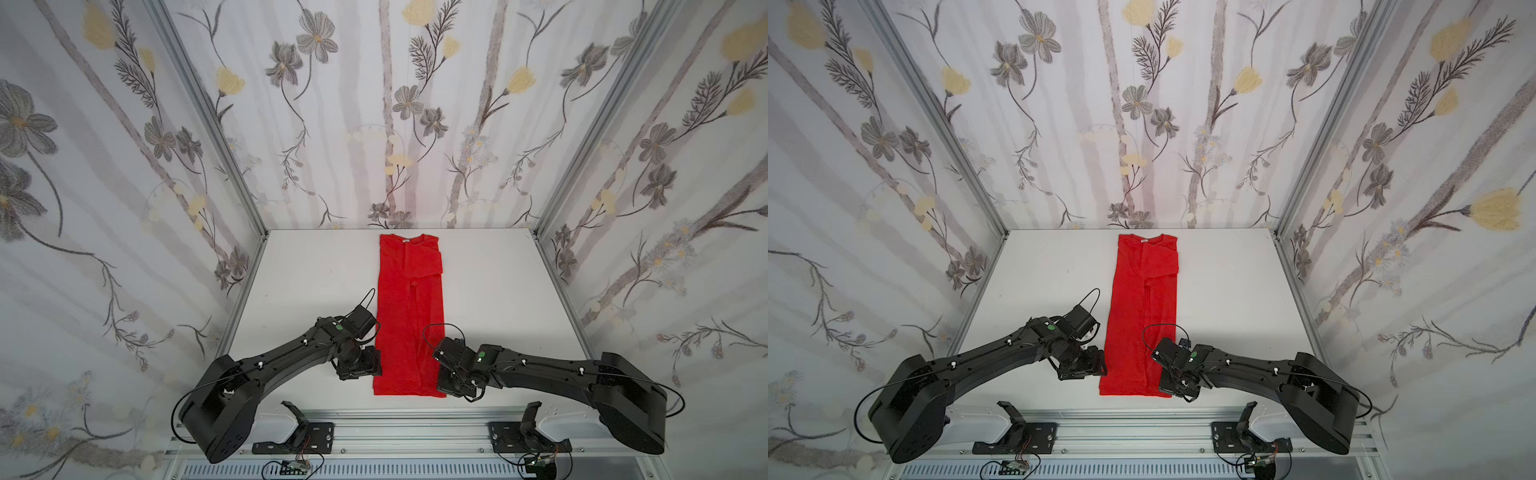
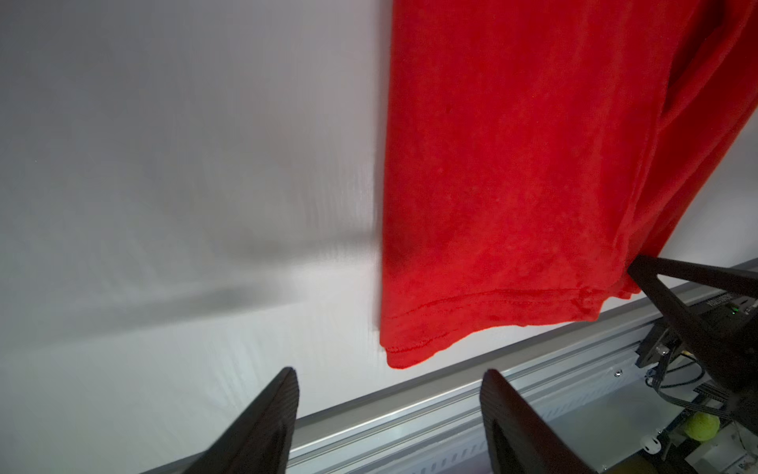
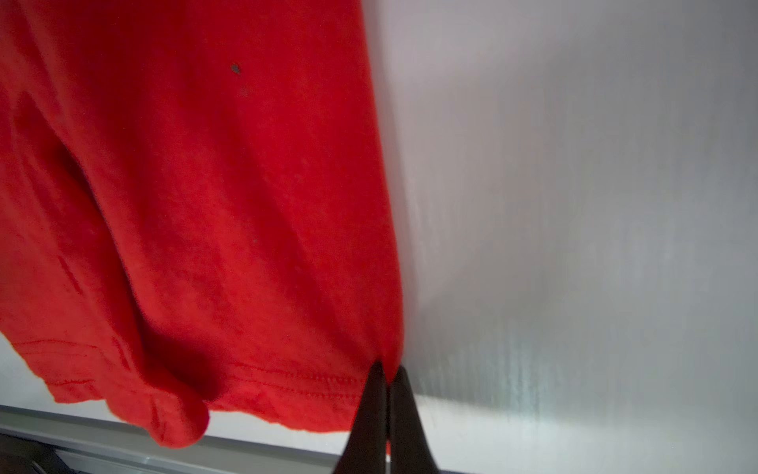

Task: Fold and stack t-shirts
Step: Fold the T-shirt.

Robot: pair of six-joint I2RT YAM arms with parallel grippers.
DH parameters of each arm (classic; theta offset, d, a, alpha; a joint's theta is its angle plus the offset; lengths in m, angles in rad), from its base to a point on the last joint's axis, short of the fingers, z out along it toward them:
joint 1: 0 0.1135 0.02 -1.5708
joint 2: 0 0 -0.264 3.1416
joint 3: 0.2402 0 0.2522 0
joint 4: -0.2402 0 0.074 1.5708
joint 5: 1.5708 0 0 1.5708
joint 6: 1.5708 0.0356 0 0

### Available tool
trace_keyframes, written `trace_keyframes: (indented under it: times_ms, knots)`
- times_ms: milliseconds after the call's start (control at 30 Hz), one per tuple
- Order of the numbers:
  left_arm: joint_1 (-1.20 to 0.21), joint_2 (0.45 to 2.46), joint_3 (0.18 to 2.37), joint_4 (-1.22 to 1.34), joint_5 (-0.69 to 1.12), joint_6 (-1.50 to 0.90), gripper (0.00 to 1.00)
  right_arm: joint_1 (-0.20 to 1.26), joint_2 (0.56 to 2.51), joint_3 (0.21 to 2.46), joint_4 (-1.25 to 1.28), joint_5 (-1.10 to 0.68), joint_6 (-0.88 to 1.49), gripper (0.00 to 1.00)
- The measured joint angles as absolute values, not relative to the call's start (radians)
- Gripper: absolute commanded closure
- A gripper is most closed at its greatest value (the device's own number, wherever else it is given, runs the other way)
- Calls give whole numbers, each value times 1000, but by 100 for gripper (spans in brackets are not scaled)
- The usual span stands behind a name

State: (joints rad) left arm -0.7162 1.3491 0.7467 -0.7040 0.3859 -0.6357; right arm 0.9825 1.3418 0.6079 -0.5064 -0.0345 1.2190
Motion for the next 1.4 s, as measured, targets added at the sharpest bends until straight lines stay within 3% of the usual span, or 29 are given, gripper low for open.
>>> trace_keyframes:
  times_ms: [233, 367, 667, 800, 967, 1033, 1233, 1400]
  knots:
    - [-765, 1461, 762, -679, 430, -628, 42, 982, 1361, 622, -518, -35, 1219, 100]
    - [-797, 1510, 779, -680, 400, -627, 60, 982, 1361, 622, -518, -35, 1219, 100]
    - [-814, 1570, 780, -696, 366, -636, 69, 982, 1360, 620, -517, -35, 1219, 100]
    - [-819, 1615, 813, -720, 392, -635, 84, 982, 1357, 620, -518, -35, 1218, 100]
    - [-822, 1630, 811, -710, 431, -632, 89, 982, 1349, 617, -517, -35, 1211, 100]
    - [-822, 1631, 806, -697, 451, -633, 100, 982, 1346, 615, -519, -35, 1211, 100]
    - [-825, 1616, 812, -687, 457, -635, 100, 978, 1343, 623, -541, -37, 1192, 100]
    - [-826, 1549, 870, -685, 343, -637, 100, 978, 1323, 683, -596, -39, 1151, 100]
